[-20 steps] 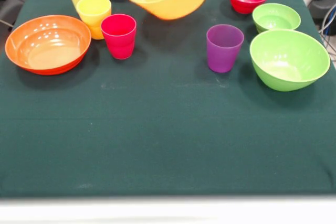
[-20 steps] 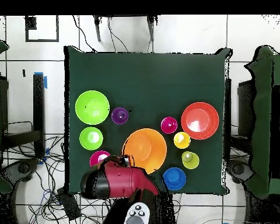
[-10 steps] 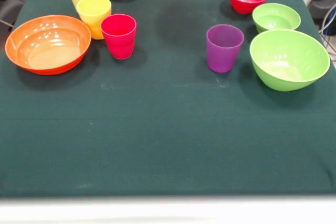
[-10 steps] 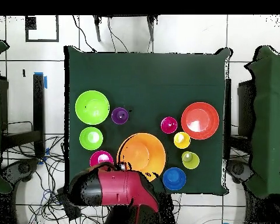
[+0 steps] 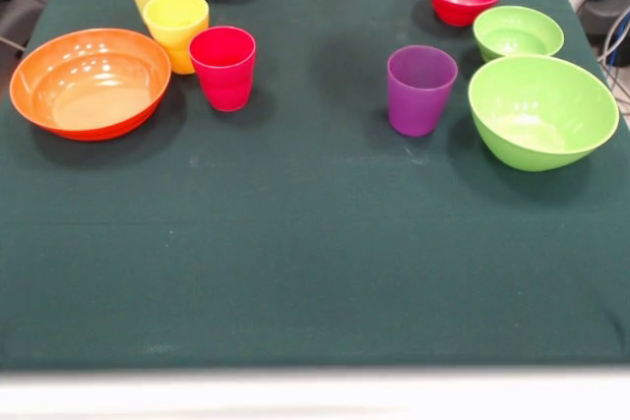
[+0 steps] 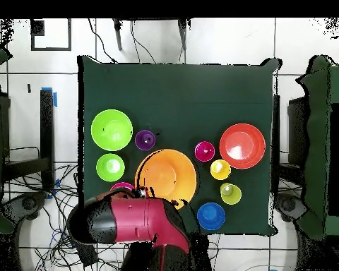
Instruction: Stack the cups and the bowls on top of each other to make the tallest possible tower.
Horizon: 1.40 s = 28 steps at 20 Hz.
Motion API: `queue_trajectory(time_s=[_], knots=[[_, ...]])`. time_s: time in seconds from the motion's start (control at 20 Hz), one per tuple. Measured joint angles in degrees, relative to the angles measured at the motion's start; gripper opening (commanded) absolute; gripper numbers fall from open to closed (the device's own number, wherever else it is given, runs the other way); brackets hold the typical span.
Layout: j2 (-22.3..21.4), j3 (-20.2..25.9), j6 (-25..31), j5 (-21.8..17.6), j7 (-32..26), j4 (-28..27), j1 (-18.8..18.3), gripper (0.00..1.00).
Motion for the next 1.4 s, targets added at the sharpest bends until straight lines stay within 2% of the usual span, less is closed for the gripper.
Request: queue_trajectory(time_s=[0.75,1.4], knots=[[-1.04,4.58,0.15,-0.08,0.0,-8.42,-5.12,0.0],[4.66,9.05,0.17,-0.11,0.0,-18.2,-10.81,0.0]])
